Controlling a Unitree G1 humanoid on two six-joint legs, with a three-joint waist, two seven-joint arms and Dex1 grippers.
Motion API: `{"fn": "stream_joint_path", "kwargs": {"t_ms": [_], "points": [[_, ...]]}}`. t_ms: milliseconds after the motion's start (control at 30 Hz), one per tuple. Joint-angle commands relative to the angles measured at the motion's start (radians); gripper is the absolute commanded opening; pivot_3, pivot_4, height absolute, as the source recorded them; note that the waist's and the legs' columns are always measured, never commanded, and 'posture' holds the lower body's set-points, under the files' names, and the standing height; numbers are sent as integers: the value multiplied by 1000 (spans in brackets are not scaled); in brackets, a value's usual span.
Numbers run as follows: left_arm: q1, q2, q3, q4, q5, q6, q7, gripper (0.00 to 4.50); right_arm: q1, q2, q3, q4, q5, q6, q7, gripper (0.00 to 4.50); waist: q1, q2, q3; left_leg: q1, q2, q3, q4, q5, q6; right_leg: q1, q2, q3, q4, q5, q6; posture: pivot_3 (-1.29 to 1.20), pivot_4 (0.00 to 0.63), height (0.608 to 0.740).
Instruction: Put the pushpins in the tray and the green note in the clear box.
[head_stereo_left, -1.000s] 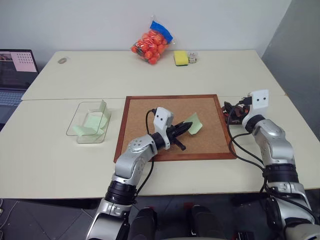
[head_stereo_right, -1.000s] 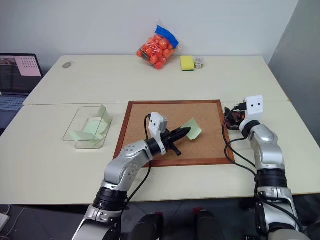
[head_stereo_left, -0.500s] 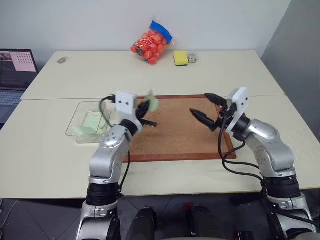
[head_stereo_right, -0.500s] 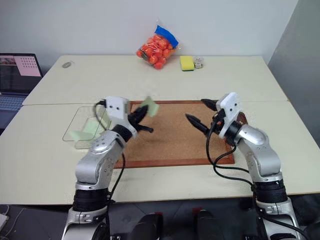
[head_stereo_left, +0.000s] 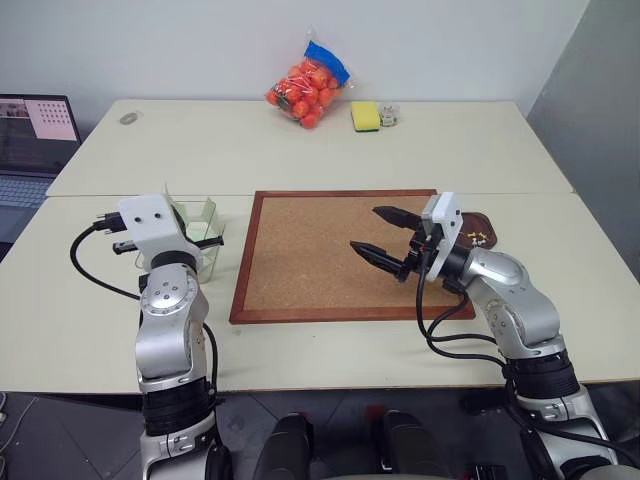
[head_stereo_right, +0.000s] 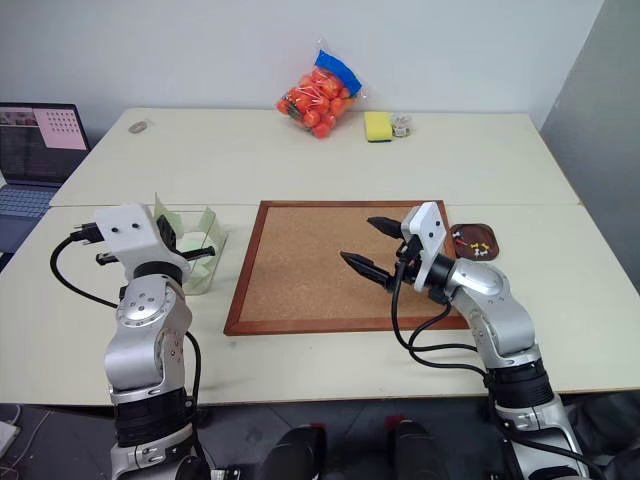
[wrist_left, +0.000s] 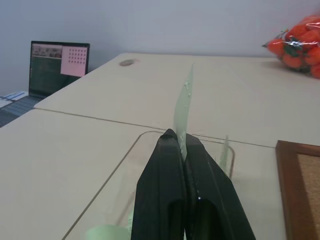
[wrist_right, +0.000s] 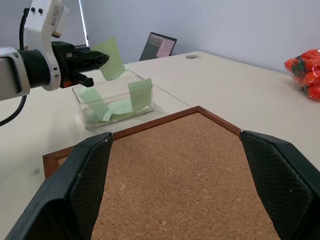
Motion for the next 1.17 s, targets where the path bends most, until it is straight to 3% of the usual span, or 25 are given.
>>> {"fn": "stream_joint_path", "kwargs": {"t_ms": [33, 467, 700, 933, 1167], "points": [[-8, -13, 45, -2, -25, -27, 19, 372, -33, 4, -9, -14, 17, -7, 11, 4335, 0, 0, 0, 0, 0, 0, 0, 0, 0, 0, 0, 0, 0, 0, 0, 0, 150, 740], [-17, 0, 23, 32, -29, -60, -7, 3078, -19, -9, -26, -51, 32, 29, -12, 4335, 0, -1, 0, 0, 0, 1, 0, 0, 0, 0, 0, 0, 0, 0, 0, 0, 150, 740], [16, 15, -153, -14, -48, -99, -176, 4432, 14, -6, -29, -74, -9, 45, -106, 4335, 1, -1, 0, 0, 0, 1, 0, 0, 0, 0, 0, 0, 0, 0, 0, 0, 150, 740], [122, -62, -265, -109, -124, -69, -259, 4432, 100, 33, -12, -92, -213, 44, -384, 4335, 0, -1, 0, 0, 0, 1, 0, 0, 0, 0, -1, 2, 0, 0, 0, 0, 150, 740], [254, -111, -303, -123, -89, -77, -215, 4432, 165, 86, -20, -94, -297, 51, -528, 4335, -3, -1, 0, 0, 0, 3, -1, 0, 0, -1, 0, 2, 0, 0, 0, 0, 150, 740]]}}
